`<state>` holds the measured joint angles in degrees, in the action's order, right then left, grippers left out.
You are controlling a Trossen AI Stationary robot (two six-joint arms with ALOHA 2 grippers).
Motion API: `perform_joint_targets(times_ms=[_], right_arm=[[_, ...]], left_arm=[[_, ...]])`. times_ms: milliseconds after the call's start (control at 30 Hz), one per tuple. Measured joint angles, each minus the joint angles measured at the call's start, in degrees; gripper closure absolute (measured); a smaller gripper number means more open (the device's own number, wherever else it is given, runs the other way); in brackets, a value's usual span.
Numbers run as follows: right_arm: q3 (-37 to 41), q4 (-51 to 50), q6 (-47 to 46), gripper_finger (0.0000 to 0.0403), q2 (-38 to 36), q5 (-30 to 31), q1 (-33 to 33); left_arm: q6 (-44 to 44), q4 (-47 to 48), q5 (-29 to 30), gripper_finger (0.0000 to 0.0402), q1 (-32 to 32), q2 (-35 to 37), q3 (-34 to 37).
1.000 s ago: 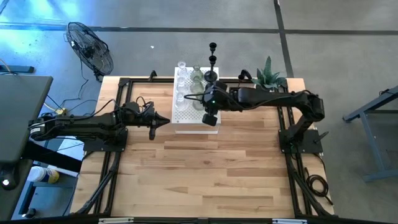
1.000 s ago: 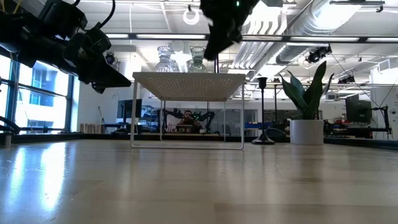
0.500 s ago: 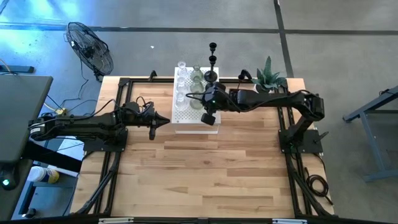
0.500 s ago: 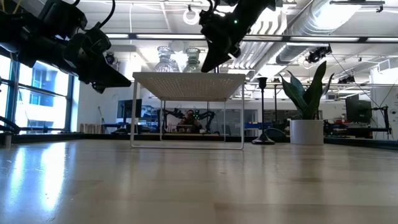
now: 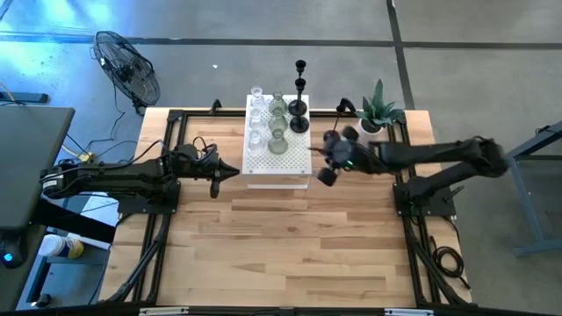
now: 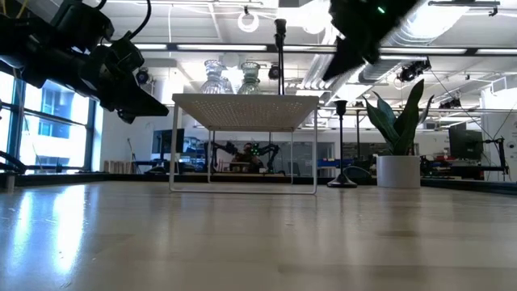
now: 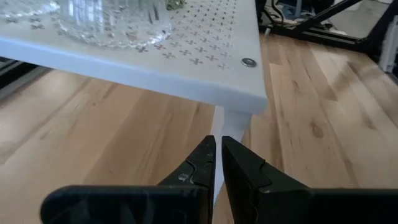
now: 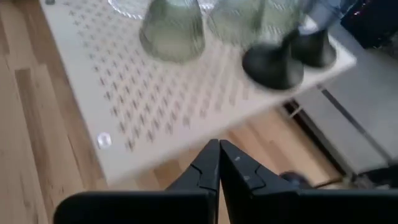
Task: Pick & Place candle stick holders
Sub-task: Put the black candle holder on the shelf aligned with the other black candle holders
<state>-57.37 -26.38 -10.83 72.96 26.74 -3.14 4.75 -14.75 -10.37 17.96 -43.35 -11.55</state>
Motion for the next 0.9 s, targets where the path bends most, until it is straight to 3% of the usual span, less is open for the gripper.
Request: perform_joint_targets(times_ms=[200,400,533,667,800,900], right_arm=[[25.89,28.84,-5.76,0.0402,-10.15,1.72,2.79],[40.81,50.54,-9.35,0.0402,-11.57,7.68,2.70],[44.39,56.51,-12.05,0.0400,-11.57,10.96,0.34],[44.81,57.98,-13.14,0.0390,-11.57,9.72,-4.01],[43.63,58.32,-11.86,0.0352,-11.07,5.83,-8.28],[42.81,58.66,-10.32,0.0310,-9.92,6.55,-11.02]], left_arm=[[0.46,0.38,-0.91,0.0378,0.00,0.00,0.00],[0.48,-0.98,2.36,0.0378,0.02,0.00,0.00],[0.06,-1.88,2.38,0.0378,0.01,0.00,0.00],[0.05,-1.81,2.40,0.0378,0.00,0.00,0.00],[0.03,-1.80,2.45,0.0378,0.02,0.00,0.00],[0.03,-1.78,2.46,0.0378,0.02,0.00,0.00]])
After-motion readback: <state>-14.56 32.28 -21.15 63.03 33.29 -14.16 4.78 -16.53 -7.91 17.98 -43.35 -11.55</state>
